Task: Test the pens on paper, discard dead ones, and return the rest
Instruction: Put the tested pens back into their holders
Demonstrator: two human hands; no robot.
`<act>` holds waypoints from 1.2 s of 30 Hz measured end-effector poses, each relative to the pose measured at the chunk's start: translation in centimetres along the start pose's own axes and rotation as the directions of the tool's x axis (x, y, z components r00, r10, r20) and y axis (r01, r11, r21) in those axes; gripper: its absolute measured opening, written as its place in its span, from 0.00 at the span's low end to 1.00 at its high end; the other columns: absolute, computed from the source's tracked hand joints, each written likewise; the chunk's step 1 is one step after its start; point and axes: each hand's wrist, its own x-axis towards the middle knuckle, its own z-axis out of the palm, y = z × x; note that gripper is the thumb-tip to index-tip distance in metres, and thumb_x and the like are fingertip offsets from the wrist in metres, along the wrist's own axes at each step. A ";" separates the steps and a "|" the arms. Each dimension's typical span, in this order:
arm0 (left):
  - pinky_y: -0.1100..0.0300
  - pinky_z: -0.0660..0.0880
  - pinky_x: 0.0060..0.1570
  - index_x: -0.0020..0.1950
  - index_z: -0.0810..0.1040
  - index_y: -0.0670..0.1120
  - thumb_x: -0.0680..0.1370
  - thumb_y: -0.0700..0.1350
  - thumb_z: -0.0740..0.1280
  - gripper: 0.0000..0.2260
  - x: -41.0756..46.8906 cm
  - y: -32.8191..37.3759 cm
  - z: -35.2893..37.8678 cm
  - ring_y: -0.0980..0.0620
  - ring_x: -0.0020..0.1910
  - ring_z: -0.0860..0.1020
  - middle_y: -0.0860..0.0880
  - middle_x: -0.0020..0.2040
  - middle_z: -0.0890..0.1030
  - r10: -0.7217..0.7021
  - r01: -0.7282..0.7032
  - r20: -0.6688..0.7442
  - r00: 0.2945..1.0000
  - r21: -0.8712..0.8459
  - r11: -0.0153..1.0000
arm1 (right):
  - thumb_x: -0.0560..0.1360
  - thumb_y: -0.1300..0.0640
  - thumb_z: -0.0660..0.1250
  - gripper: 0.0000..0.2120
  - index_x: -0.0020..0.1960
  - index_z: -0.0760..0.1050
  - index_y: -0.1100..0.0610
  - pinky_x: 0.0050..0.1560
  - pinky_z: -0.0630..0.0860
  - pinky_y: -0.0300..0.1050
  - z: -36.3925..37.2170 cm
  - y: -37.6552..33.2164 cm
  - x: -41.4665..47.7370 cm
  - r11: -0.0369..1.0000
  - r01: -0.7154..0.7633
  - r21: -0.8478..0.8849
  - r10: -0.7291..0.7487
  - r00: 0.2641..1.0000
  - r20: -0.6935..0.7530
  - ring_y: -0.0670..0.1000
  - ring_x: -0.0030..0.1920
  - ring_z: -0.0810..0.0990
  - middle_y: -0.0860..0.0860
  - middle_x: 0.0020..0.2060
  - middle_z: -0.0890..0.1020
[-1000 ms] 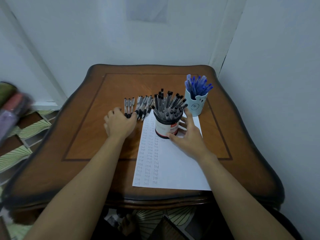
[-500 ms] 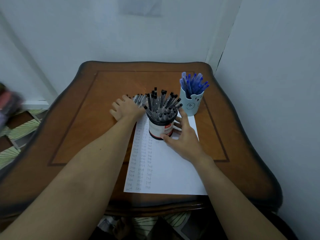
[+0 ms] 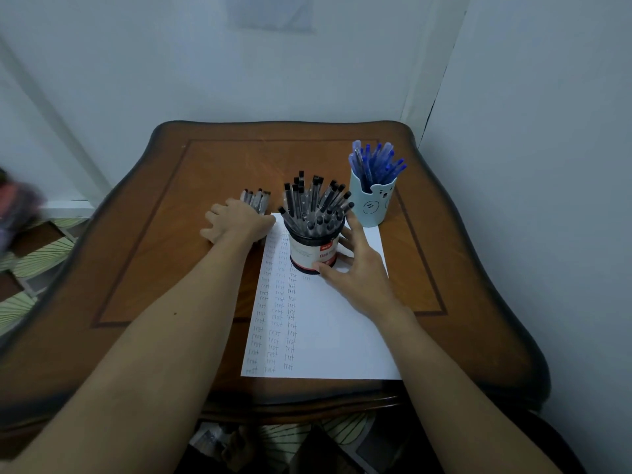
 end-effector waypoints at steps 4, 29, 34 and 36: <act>0.45 0.68 0.67 0.76 0.61 0.41 0.74 0.60 0.71 0.39 -0.6 -1.1 -0.6 0.39 0.71 0.67 0.38 0.72 0.67 0.022 -0.022 0.005 1.000 0.001 1.000 | 0.71 0.61 0.78 0.47 0.79 0.54 0.42 0.70 0.72 0.49 0.0 -0.1 -0.2 1.000 -0.007 0.016 0.008 1.000 -0.013 0.44 0.72 0.70 0.46 0.73 0.71; 0.63 0.75 0.28 0.46 0.72 0.42 0.77 0.37 0.65 0.02 -6.3 -3.7 -4.4 0.54 0.29 0.72 0.48 0.34 0.74 0.368 0.432 0.411 0.834 -0.902 0.029 | 0.75 0.56 0.73 0.41 0.79 0.53 0.44 0.66 0.71 0.39 -1.1 -0.6 -1.4 0.997 -0.008 -0.077 0.008 1.000 0.009 0.40 0.68 0.70 0.43 0.74 0.68; 0.62 0.78 0.34 0.52 0.73 0.42 0.75 0.36 0.71 0.09 -7.5 -2.1 -4.6 0.53 0.32 0.76 0.47 0.36 0.77 0.327 0.429 0.314 0.891 -0.817 -0.386 | 0.78 0.50 0.67 0.27 0.75 0.65 0.50 0.75 0.61 0.52 -3.1 1.2 -2.1 0.855 -0.009 -0.518 -0.009 0.999 -0.032 0.50 0.73 0.67 0.47 0.73 0.71; 0.60 0.79 0.36 0.51 0.73 0.41 0.75 0.35 0.72 0.09 -7.9 -1.1 -4.8 0.53 0.31 0.77 0.45 0.36 0.78 0.261 0.376 0.282 0.923 -0.797 -0.472 | 0.80 0.48 0.64 0.24 0.74 0.68 0.51 0.76 0.55 0.52 -3.3 1.8 -2.3 0.790 -0.009 -0.614 0.023 1.000 0.016 0.51 0.76 0.62 0.48 0.74 0.68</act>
